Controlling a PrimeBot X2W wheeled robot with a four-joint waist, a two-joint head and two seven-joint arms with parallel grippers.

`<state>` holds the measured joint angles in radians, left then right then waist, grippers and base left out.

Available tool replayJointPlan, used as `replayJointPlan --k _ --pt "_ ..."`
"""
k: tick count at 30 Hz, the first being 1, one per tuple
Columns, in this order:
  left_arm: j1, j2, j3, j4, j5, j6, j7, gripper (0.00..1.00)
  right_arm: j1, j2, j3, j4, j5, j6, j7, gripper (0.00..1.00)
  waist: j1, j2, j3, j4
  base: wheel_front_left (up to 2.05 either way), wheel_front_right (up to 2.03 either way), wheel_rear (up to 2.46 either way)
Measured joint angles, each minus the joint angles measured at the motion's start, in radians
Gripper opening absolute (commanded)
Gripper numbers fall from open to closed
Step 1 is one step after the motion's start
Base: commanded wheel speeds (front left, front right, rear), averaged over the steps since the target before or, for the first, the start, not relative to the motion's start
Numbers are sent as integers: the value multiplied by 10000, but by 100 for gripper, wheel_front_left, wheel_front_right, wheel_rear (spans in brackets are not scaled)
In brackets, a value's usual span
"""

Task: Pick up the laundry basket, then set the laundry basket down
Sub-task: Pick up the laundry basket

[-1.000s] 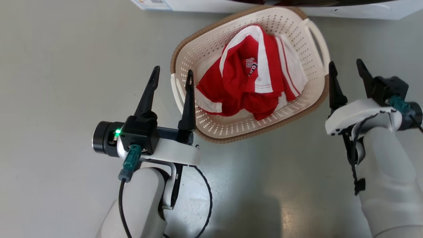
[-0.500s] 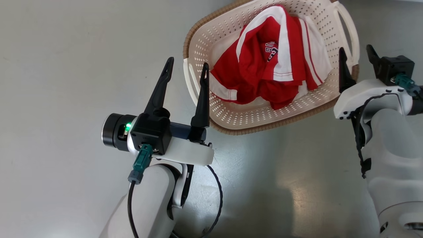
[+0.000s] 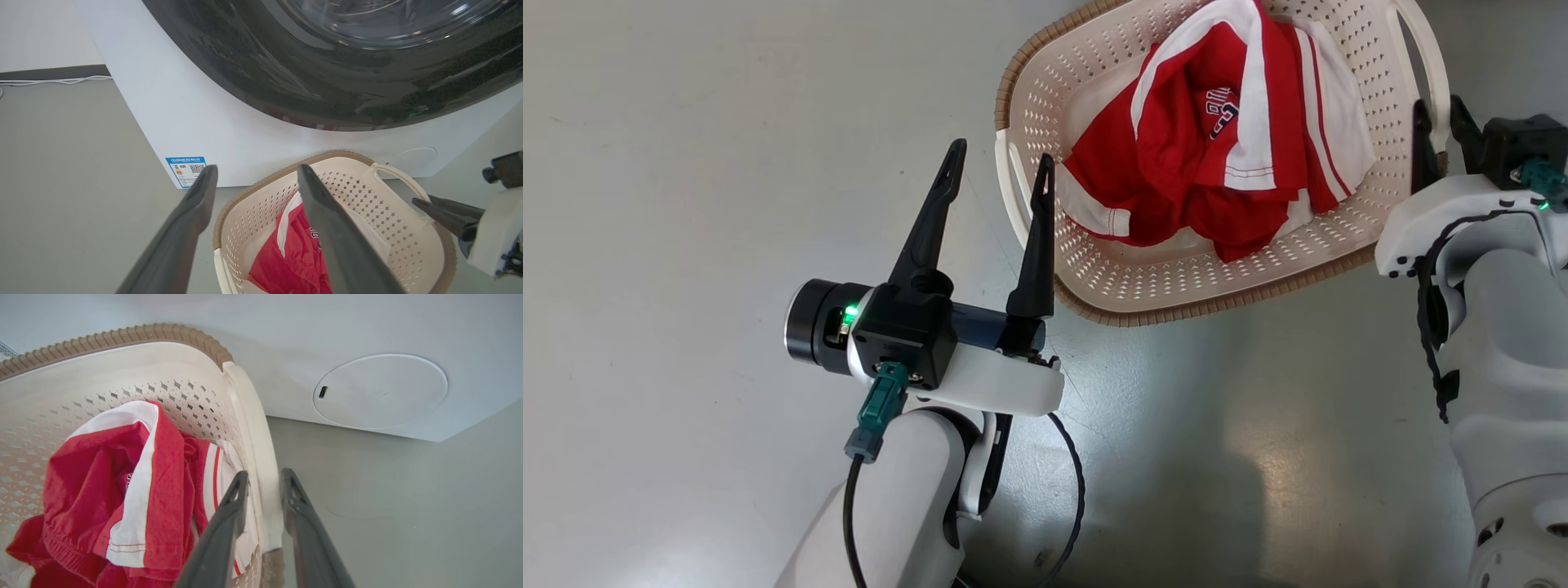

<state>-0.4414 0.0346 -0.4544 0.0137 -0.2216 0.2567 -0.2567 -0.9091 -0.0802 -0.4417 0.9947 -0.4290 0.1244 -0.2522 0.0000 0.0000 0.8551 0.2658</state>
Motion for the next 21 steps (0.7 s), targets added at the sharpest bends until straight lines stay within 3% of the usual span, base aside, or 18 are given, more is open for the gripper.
replayJointPlan --k 1,4,6,13,21 --pt "0 0 0 0 0 0 0 100 0 0 0 0 0 0 0 33 0 0 0 0 0 0 0" --pt "0 0 0 0 0 0 0 100 -3 -4 -138 6 -169 0 -2 8 0 0 8 -3 0 0 0" --pt "0 2 2 0 0 2 0 100 -3 -4 -236 23 -311 6 -2 0 0 0 3 -19 0 0 0" --pt "0 0 10 13 0 42 0 100 11 48 -568 211 -514 48 0 0 0 0 -82 -80 0 0 0" --pt "-1 0 19 73 0 42 0 100 128 56 -324 445 138 46 0 0 0 0 -219 -178 0 0 0"
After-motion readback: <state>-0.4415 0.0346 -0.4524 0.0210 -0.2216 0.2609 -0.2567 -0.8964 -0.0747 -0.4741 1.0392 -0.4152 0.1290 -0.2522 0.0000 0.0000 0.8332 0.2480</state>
